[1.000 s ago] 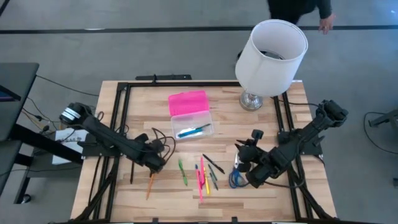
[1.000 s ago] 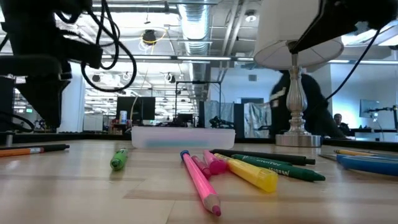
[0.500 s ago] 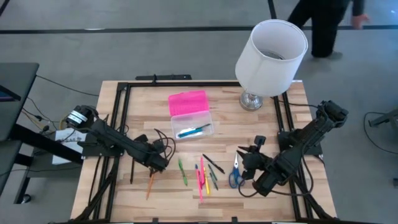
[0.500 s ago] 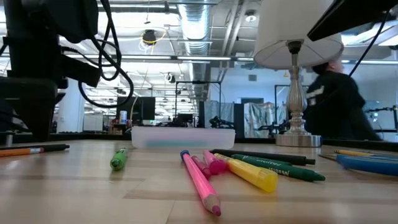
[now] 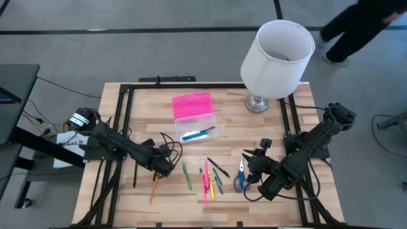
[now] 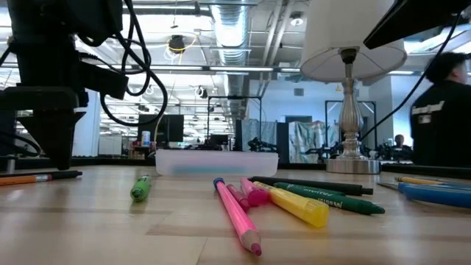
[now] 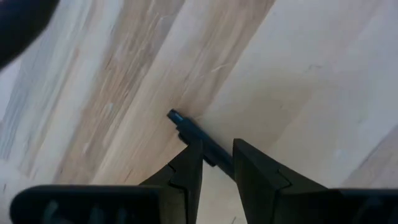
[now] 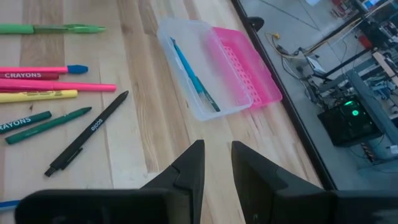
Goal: Pick & place school supplies into a supply box
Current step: Put the black pen into the pink supply box
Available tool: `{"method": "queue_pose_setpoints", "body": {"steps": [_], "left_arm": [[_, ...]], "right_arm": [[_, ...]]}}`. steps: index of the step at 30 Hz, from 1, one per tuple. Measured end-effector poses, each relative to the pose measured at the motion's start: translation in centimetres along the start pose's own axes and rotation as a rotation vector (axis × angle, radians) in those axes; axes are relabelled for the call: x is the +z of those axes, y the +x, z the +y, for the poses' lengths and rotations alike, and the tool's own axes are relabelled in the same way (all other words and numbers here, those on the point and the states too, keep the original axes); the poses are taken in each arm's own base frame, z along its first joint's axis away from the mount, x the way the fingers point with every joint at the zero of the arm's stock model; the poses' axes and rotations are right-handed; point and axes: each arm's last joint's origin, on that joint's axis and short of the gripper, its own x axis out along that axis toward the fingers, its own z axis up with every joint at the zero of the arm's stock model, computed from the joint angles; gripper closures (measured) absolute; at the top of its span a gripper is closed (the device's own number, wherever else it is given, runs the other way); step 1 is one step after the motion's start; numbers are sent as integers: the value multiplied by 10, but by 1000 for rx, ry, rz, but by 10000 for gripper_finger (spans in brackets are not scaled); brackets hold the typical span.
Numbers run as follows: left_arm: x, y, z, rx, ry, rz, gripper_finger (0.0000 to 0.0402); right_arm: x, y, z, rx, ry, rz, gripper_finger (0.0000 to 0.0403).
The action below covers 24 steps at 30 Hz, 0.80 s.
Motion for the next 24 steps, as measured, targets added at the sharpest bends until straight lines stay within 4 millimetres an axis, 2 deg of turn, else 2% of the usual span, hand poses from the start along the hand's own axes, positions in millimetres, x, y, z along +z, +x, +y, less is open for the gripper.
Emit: {"method": "queue_pose_setpoints", "body": {"steps": [18, 24], "left_arm": [[-1, 0, 1, 12, -14, 4, 316], [-6, 8, 6, 30, -34, 20, 316]], "right_arm": [[0, 0, 0, 1, 9, 0, 328], [0, 0, 0, 3, 11, -1, 328]]}}
